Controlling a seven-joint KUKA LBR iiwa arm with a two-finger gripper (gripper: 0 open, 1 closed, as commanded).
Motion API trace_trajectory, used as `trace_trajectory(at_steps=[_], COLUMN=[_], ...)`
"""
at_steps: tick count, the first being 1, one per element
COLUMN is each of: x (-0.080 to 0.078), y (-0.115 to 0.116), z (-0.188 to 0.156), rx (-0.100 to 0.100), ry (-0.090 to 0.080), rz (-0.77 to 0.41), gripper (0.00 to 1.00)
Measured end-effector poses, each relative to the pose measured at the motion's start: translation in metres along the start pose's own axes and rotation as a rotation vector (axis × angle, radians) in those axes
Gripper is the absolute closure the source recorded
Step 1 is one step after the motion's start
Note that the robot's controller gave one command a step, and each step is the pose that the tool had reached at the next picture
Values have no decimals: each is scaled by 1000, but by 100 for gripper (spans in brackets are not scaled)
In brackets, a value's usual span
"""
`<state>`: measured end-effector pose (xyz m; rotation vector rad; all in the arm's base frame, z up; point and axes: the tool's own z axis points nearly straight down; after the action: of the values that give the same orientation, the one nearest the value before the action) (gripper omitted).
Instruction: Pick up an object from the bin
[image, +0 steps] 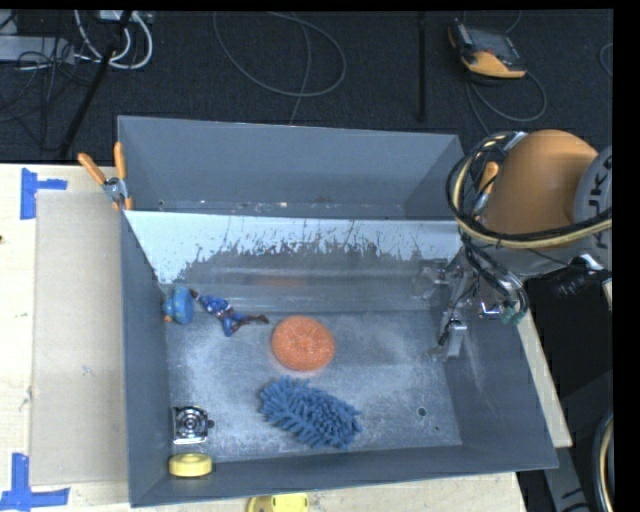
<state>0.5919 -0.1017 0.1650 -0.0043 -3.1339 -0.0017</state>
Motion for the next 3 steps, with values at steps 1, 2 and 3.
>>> trace_trajectory(at_steps=[1, 2, 3], x=[-1, -12, -7], y=[0, 40, 82], z=[-5, 18, 35], rx=[1, 4, -2], ry=[-7, -11, -4], rz=[-2, -42, -63], gripper=[0, 0, 0])
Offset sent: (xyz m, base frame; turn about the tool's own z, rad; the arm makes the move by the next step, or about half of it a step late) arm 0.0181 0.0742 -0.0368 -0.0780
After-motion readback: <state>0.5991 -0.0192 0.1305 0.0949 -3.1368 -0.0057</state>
